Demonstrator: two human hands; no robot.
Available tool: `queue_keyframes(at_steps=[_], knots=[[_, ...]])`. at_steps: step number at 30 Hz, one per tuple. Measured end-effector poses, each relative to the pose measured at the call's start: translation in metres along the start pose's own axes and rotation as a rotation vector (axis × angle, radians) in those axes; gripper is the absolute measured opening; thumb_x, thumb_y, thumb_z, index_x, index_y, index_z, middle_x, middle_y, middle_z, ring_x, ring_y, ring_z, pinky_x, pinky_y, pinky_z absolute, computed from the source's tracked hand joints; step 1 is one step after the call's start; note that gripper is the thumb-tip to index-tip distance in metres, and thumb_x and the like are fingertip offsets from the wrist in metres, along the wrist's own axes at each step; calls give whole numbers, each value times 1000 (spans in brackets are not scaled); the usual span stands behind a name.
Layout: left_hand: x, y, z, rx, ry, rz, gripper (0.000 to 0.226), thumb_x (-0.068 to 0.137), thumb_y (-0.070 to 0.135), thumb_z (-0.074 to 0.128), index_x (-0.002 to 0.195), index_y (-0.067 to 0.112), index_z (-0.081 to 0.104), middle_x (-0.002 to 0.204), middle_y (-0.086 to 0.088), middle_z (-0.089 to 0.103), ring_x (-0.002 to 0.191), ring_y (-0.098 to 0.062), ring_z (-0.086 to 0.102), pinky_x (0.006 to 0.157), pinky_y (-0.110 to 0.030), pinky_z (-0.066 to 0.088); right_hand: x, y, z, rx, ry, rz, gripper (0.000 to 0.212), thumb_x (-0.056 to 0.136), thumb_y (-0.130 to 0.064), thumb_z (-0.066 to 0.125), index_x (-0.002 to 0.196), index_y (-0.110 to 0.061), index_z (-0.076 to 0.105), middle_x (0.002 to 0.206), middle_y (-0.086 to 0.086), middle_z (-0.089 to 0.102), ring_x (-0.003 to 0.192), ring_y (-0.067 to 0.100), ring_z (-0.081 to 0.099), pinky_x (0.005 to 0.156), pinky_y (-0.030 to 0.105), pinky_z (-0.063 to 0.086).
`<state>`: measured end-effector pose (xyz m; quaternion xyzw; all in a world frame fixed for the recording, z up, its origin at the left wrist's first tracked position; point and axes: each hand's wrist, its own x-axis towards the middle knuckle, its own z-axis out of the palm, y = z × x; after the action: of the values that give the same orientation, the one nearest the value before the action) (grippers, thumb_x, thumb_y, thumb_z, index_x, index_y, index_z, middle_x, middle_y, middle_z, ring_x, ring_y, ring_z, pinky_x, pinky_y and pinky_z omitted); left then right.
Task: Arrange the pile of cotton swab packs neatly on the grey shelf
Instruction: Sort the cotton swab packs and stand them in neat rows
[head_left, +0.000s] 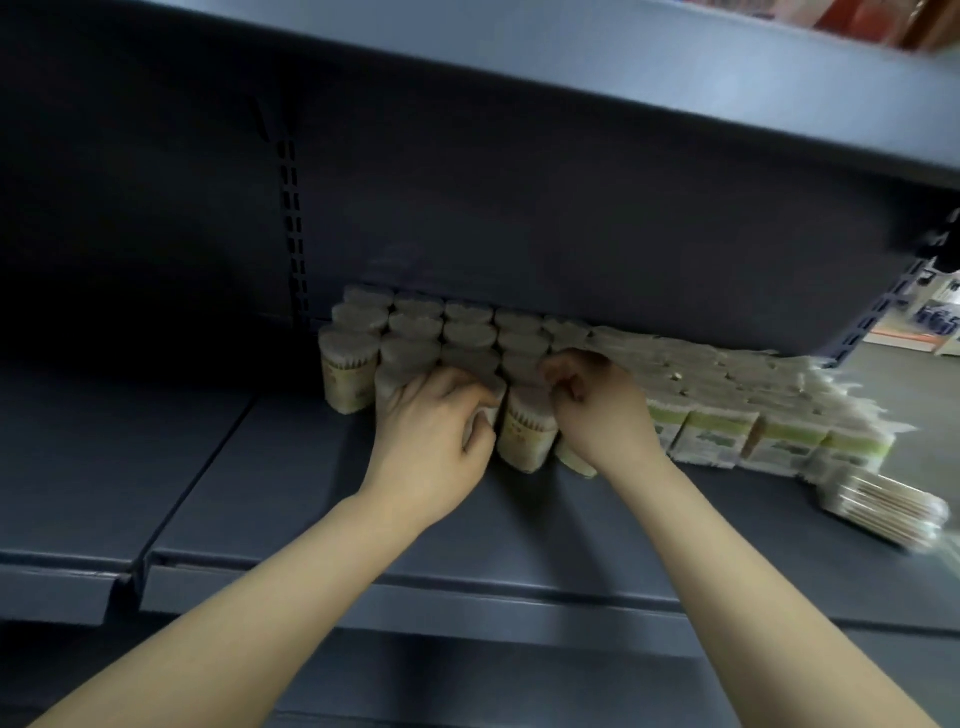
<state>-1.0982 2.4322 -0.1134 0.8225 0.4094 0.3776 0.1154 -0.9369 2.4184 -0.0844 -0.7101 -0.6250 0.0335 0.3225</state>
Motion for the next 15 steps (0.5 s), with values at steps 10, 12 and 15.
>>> queue_keyframes(at_steps=[10, 12, 15], knots=[[-10, 46, 31, -40, -65, 19, 23, 86, 12, 52, 103, 15, 66, 100, 0, 61, 95, -21, 54, 74, -29, 41, -31, 45, -42, 0, 28, 55, 37, 79, 2, 45, 105, -13, 66, 112, 7, 65, 102, 26, 58, 74, 26, 42], [-11, 56, 39, -47, -98, 36, 25, 87, 13, 51, 107, 15, 65, 103, -1, 60, 98, -21, 53, 77, -29, 41, -38, 57, -50, 3, 34, 79, 37, 79, 2, 45, 107, -12, 65, 112, 8, 65, 103, 26, 58, 80, 29, 45], [-12, 71, 51, -43, -118, 42, 28, 86, 18, 49, 108, 16, 65, 101, -1, 60, 99, -23, 52, 77, -29, 40, -48, 78, -59, -5, 51, 119, 35, 79, 0, 46, 106, -13, 65, 106, 7, 66, 96, 24, 60, 76, 27, 45]])
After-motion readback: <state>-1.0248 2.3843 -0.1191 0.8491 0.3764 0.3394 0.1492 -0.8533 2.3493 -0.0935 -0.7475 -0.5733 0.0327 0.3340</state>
